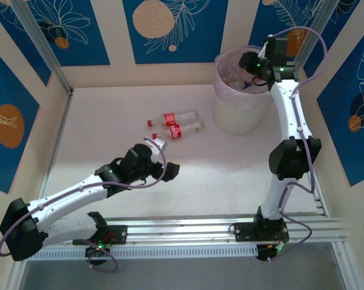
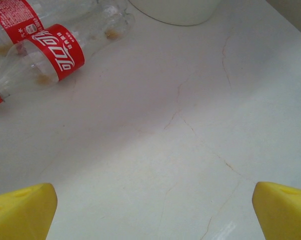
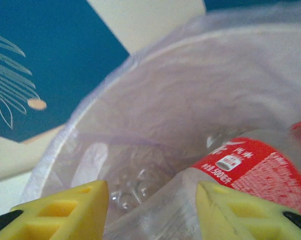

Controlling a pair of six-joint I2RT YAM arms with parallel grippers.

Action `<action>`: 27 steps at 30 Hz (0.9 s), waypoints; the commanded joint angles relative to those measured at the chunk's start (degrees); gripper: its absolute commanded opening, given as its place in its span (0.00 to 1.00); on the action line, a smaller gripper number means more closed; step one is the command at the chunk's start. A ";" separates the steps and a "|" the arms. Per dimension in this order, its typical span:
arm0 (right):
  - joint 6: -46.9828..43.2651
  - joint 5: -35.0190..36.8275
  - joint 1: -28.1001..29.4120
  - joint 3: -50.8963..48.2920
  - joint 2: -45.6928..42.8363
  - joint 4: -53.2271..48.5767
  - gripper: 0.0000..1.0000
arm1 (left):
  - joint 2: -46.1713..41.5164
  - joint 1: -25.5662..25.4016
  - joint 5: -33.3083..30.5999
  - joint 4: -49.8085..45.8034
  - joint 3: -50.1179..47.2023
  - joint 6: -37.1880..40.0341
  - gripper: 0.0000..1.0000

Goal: Put the plastic bottles in the bin

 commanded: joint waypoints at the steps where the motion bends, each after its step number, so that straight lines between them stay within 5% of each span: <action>1: -0.72 0.52 1.64 -3.94 -0.09 0.32 0.50 | -1.32 0.74 -0.30 0.59 -1.33 -0.60 1.00; 6: 0.03 -0.49 1.54 -1.46 1.35 0.08 0.51 | -1.33 0.91 -0.18 -0.91 -0.72 -0.32 1.00; 14: -5.59 1.77 1.85 3.13 -3.95 -2.91 0.68 | -0.25 1.36 0.22 1.24 -1.69 -0.83 1.00; 21: -10.62 -0.30 4.93 6.26 -5.12 -5.22 0.60 | 3.51 2.14 1.95 1.92 0.78 0.55 1.00; 27: -13.53 5.97 8.55 12.64 2.12 -10.54 0.55 | 3.64 2.19 2.42 1.60 1.60 0.36 1.00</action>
